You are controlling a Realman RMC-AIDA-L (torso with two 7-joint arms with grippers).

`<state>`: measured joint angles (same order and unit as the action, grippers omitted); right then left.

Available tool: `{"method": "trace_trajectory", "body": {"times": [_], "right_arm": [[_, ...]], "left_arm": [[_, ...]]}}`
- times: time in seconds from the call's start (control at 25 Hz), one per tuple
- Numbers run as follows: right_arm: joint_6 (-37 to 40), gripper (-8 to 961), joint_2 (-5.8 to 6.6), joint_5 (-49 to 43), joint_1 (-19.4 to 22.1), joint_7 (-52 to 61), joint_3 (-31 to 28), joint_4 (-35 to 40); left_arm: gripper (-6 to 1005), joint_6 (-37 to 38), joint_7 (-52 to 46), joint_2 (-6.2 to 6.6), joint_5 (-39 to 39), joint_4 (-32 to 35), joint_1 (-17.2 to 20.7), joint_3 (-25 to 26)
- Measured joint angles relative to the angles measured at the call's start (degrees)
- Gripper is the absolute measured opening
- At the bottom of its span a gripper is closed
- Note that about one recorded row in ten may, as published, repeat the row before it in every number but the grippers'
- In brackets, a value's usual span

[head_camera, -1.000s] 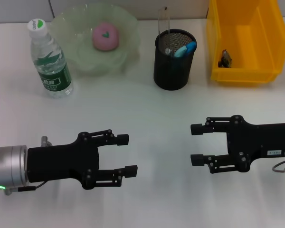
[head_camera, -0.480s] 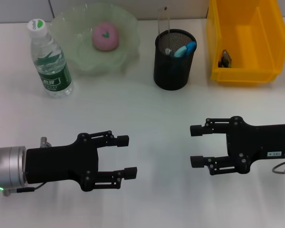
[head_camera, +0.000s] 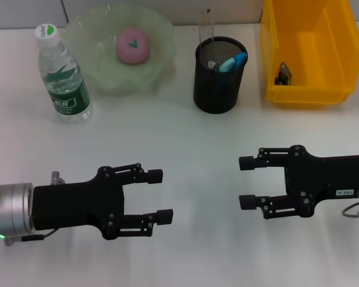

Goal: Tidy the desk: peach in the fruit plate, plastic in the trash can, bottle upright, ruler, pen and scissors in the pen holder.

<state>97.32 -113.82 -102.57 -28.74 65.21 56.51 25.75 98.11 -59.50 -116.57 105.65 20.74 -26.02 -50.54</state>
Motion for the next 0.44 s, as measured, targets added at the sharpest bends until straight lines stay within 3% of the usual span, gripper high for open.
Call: {"method": "trace_trajectory", "body": {"times": [0.44], "right_arm": [[0.0,742,0.0,0.0,-0.5,0.0,0.1,-0.1]], "left_arm": [[783,-0.3,0.0,-0.06,0.0,0.0,-0.4,-0.1]]}}
